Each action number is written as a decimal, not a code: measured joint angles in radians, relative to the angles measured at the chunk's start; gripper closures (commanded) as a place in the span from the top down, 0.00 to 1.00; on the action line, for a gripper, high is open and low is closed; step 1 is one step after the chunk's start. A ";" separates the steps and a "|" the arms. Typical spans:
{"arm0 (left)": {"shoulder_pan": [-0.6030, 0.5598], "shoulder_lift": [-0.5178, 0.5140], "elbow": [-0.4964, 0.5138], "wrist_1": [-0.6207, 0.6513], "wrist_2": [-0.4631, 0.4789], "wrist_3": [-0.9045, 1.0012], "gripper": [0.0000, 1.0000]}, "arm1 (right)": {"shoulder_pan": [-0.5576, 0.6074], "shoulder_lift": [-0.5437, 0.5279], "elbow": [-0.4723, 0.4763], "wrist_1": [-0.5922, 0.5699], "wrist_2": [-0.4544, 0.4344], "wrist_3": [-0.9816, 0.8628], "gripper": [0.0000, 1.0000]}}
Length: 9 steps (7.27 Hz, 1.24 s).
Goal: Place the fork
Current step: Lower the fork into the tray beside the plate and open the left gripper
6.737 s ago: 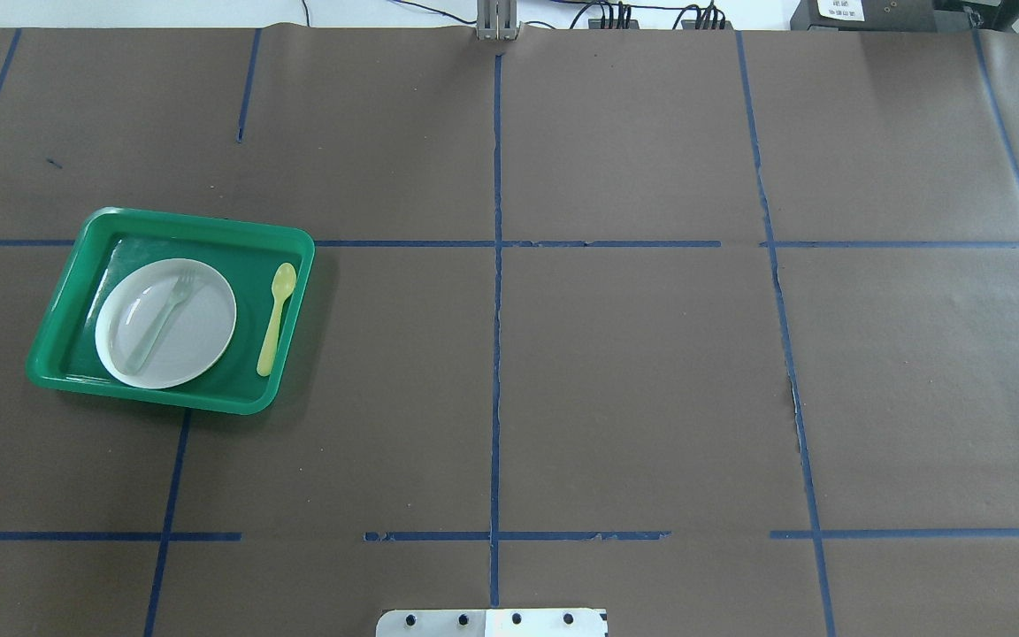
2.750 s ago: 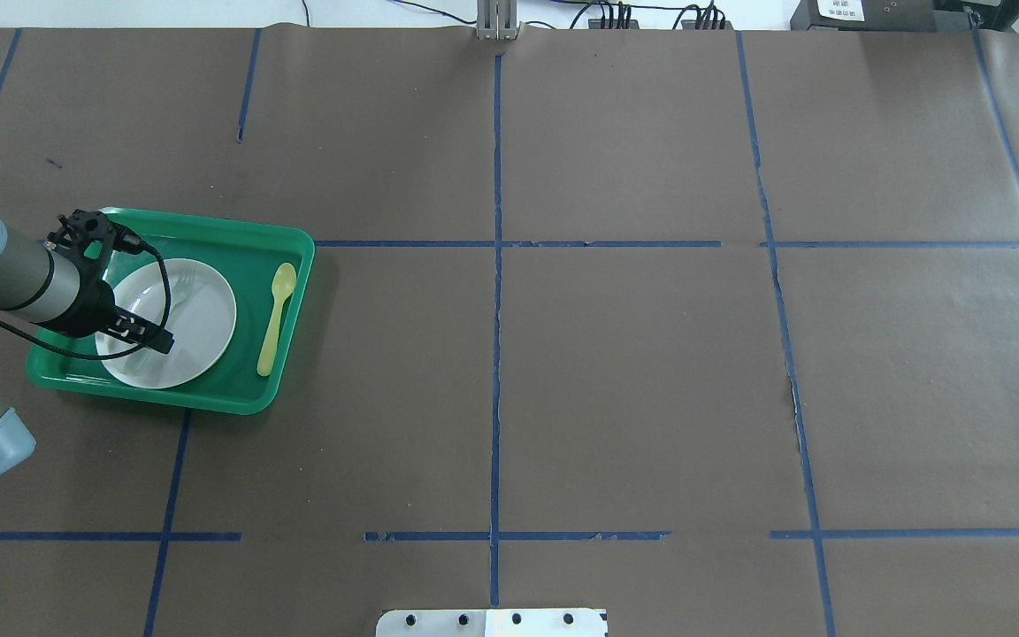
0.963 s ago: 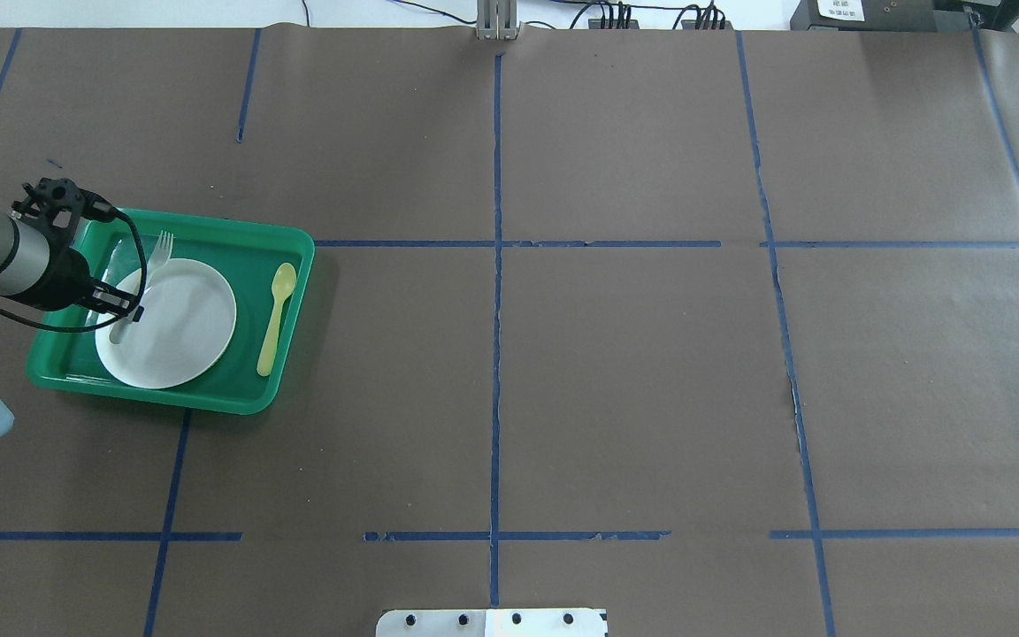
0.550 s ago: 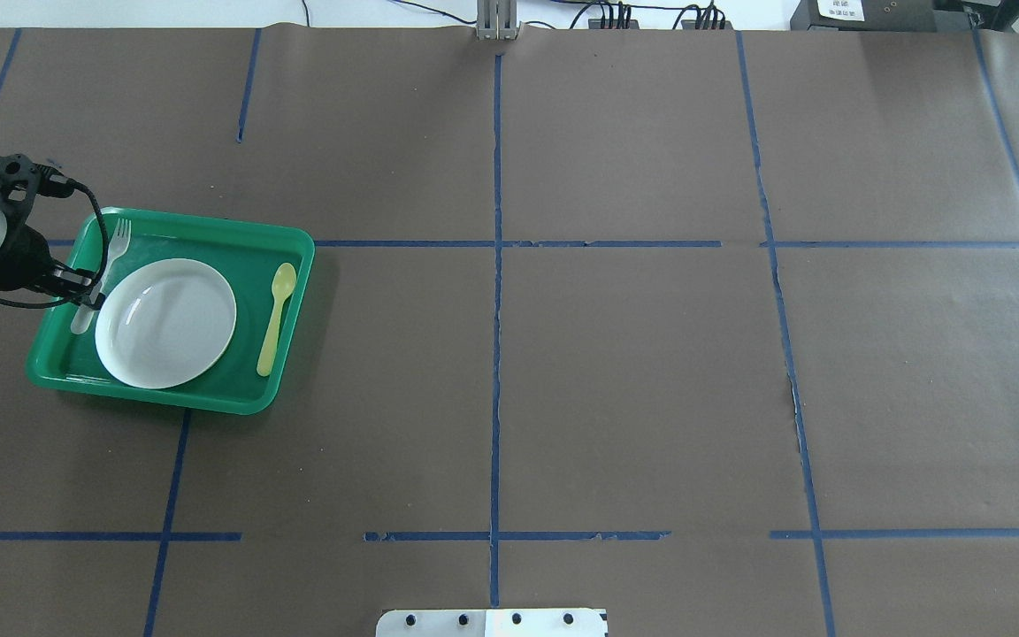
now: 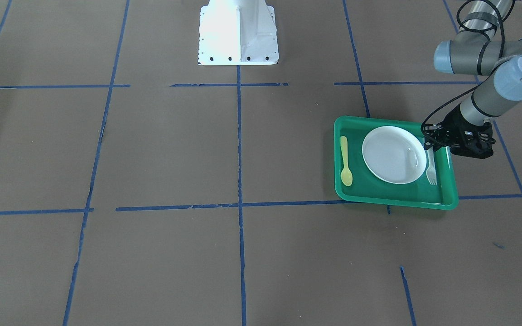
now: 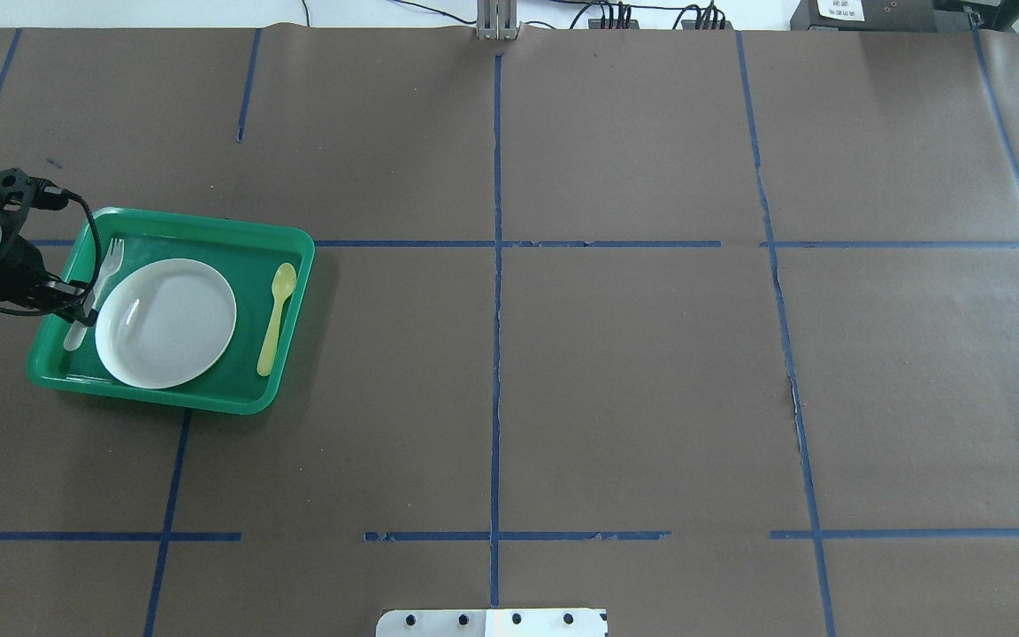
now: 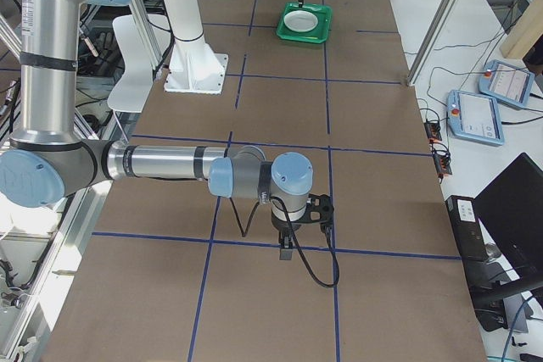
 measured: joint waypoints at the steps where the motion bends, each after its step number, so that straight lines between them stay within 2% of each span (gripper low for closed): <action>1: -0.002 0.002 0.005 0.000 -0.004 -0.001 0.00 | 0.000 0.000 0.000 0.000 0.000 0.000 1.00; 4: -0.010 0.006 0.023 0.000 -0.006 -0.004 0.00 | 0.000 0.000 0.000 0.000 0.000 0.000 1.00; 5: -0.011 0.006 0.029 0.000 -0.006 -0.005 0.20 | 0.000 0.000 0.000 0.000 0.000 0.000 1.00; 6: -0.012 0.006 0.035 0.000 -0.006 -0.005 0.84 | 0.000 0.000 0.000 0.000 0.000 -0.001 1.00; 7: -0.012 0.005 0.038 -0.001 -0.006 -0.006 1.00 | 0.000 0.000 0.000 0.000 0.000 -0.001 1.00; 9: -0.013 0.005 0.036 -0.002 -0.004 -0.007 1.00 | 0.000 0.000 0.000 0.000 0.000 -0.001 1.00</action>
